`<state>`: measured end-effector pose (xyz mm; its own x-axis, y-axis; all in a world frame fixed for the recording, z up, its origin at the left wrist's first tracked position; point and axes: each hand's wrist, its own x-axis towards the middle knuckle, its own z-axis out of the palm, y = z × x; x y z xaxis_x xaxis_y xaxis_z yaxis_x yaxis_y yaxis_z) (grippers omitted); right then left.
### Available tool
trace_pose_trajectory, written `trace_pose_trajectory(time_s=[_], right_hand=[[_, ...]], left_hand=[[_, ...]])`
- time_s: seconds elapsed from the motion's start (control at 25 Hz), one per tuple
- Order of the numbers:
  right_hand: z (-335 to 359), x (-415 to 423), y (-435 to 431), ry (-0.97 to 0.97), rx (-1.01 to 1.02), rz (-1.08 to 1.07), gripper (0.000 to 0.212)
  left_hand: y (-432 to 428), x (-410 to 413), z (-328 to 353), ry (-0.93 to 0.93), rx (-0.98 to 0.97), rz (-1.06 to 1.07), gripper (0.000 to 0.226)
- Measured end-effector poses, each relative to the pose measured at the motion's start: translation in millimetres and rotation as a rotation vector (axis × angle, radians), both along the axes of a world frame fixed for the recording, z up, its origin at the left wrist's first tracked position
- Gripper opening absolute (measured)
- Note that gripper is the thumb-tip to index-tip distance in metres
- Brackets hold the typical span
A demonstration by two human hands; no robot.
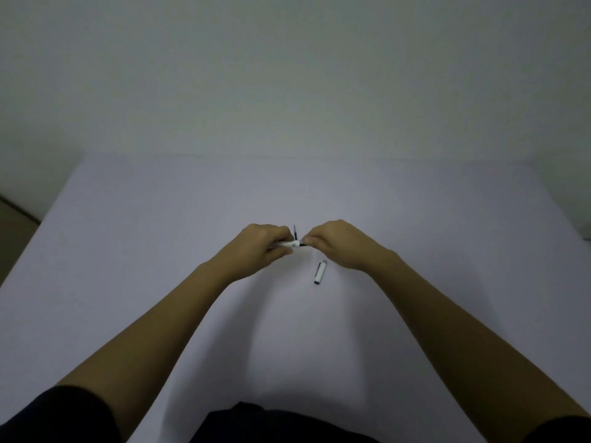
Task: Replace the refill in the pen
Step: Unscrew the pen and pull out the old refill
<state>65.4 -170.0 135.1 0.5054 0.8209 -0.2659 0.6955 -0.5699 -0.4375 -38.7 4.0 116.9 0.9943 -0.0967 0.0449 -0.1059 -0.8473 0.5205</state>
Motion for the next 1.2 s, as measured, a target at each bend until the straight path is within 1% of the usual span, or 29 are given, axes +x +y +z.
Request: trace_pose_trajectory(time_s=[0.04, 0.08, 0.2, 0.28, 0.36, 0.44, 0.6, 0.68, 0.76, 0.8, 0.88, 1.0, 1.04, 1.12, 1.2], right_hand=[[5, -1, -1, 0.016, 0.014, -0.019, 0.033], [10, -2, -3, 0.015, 0.045, -0.028, 0.03], [18, -7, -7, -0.119, 0.117, 0.007, 0.025], [20, -10, -11, -0.222, 0.139, 0.043, 0.022], [23, -12, -18, -0.259, 0.195, 0.053, 0.019], [26, -11, -24, -0.185, 0.243, 0.027, 0.021], [26, -6, -23, -0.074, 0.09, 0.015, 0.031], [27, -5, -22, -0.054, 0.128, 0.008, 0.026], [29, -4, -24, -0.066, 0.214, 0.036, 0.016], [30, -5, -24, -0.062, 0.253, 0.041, 0.015], [30, -6, -23, -0.034, 0.249, 0.019, 0.019], [30, -7, -21, -0.029, 0.14, 0.01, 0.027], [31, -6, -21, -0.035, 0.153, 0.011, 0.024], [34, -6, -23, -0.02, 0.252, -0.007, 0.017], [36, -7, -24, 0.006, 0.279, -0.031, 0.02]], left_hand=[[-1, -1, 2, -0.017, -0.006, 0.004, 0.016], [-2, -3, 3, -0.025, -0.054, 0.027, 0.016], [-8, -8, 4, -0.023, -0.254, 0.117, 0.014], [-13, -11, 1, 0.0, -0.32, 0.155, 0.014], [-17, -12, 0, -0.002, -0.341, 0.173, 0.015], [-18, -10, 2, -0.031, -0.303, 0.161, 0.015], [-17, -9, 8, -0.081, -0.221, 0.105, 0.013], [-18, -10, 9, -0.079, -0.205, 0.095, 0.015], [-19, -11, 9, -0.083, -0.206, 0.096, 0.016], [-19, -11, 10, -0.096, -0.201, 0.096, 0.017], [-19, -12, 12, -0.15, -0.167, 0.091, 0.017], [-19, -14, 15, -0.194, -0.116, 0.066, 0.017], [-20, -14, 16, -0.194, -0.103, 0.061, 0.017], [-21, -15, 17, -0.215, -0.077, 0.06, 0.017], [-23, -15, 19, -0.242, -0.054, 0.046, 0.017]])
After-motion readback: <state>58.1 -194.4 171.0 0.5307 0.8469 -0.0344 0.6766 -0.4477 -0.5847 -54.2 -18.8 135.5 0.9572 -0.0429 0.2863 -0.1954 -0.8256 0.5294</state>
